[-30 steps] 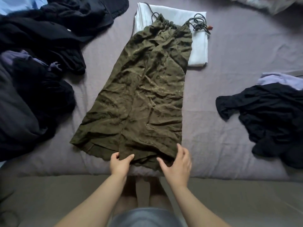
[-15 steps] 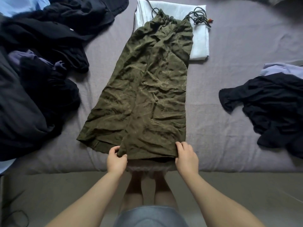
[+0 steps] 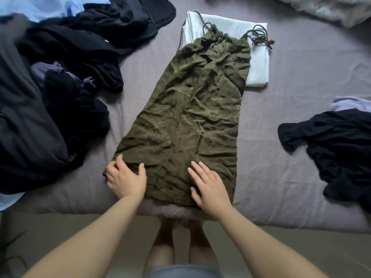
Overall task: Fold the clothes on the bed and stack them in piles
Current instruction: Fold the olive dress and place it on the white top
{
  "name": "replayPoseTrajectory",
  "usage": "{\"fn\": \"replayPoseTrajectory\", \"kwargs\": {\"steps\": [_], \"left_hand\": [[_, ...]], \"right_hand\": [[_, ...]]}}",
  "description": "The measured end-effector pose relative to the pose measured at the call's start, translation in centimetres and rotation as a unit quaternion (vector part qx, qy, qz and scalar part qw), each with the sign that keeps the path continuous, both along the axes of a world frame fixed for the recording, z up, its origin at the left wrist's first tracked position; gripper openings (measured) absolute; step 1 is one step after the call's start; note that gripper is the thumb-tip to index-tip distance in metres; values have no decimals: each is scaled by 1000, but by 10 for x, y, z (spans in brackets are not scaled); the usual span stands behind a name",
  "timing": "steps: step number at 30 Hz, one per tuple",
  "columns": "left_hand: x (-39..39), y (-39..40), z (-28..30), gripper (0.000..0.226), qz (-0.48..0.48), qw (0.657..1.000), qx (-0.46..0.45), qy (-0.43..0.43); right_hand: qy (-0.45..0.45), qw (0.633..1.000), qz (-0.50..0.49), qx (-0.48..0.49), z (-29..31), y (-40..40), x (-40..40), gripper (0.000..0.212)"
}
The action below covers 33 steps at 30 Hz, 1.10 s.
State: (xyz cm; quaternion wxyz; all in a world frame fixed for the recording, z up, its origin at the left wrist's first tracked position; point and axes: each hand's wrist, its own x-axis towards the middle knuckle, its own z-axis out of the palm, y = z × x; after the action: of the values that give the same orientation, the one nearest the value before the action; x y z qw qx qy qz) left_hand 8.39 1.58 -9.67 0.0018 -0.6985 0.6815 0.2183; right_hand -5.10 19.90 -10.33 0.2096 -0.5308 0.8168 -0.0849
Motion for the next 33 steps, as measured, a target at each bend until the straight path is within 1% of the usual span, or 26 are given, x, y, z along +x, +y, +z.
{"fn": "replayPoseTrajectory", "kwargs": {"steps": [2, 5, 7, 9, 11, 13, 16, 17, 19, 21, 23, 25, 27, 29, 30, 31, 33], "left_hand": [[2, -22, -5, 72, 4, 1000, -6, -7], [6, -50, -11, 69, 15, 997, 60, -35], [11, -63, -15, 59, 16, 994, 96, -50], [18, -70, -15, 50, 21, 991, 119, -53], [25, -69, -14, 41, 13, 989, 136, -63], [30, -63, -10, 32, -8, 993, 109, -35], [36, -46, 3, 18, -39, 994, 49, 85], [39, -39, 7, 15, -46, 992, 45, 111], [44, -28, 14, 13, -82, 989, 22, 124], [48, -18, 19, 19, -138, 980, -25, 140], [48, -5, 21, 26, -199, 961, -80, 176], [41, 11, 24, 21, -247, 932, -125, 233], [28, 29, 29, 17, -297, 900, -140, 286], [15, 49, 30, 17, -355, 879, -119, 297], [10, 58, 28, 16, -380, 875, -96, 285], [4, 66, 25, 15, -399, 875, -70, 265], [-6, 78, 19, 16, -422, 879, -18, 221]], "right_hand": [[-25, 999, -33, -23, -1, -39, -9, 50], [-51, 997, -52, -20, 4, -97, -20, 46], [-85, 995, -47, 19, 9, -131, -26, 52], [-104, 992, -31, 59, 12, -159, -30, 63], [-86, 993, 12, 79, 12, -184, -34, 73], [-38, 992, 90, 83, 9, -209, -39, 76], [36, 972, 200, 117, 2, -246, -51, 66], [50, 967, 213, 132, 0, -256, -56, 61], [82, 959, 222, 157, -1, -270, -66, 47], [110, 954, 240, 143, 7, -274, -81, 34], [121, 954, 261, 78, 18, -269, -100, 27], [147, 943, 297, -6, 31, -255, -122, 25], [178, 923, 337, -44, 45, -230, -143, 23], [199, 913, 354, -33, 55, -198, -161, 30], [212, 913, 349, -23, 56, -182, -168, 29], [225, 914, 338, -9, 54, -166, -174, 26], [242, 920, 304, 47, 41, -137, -179, 36]]}}
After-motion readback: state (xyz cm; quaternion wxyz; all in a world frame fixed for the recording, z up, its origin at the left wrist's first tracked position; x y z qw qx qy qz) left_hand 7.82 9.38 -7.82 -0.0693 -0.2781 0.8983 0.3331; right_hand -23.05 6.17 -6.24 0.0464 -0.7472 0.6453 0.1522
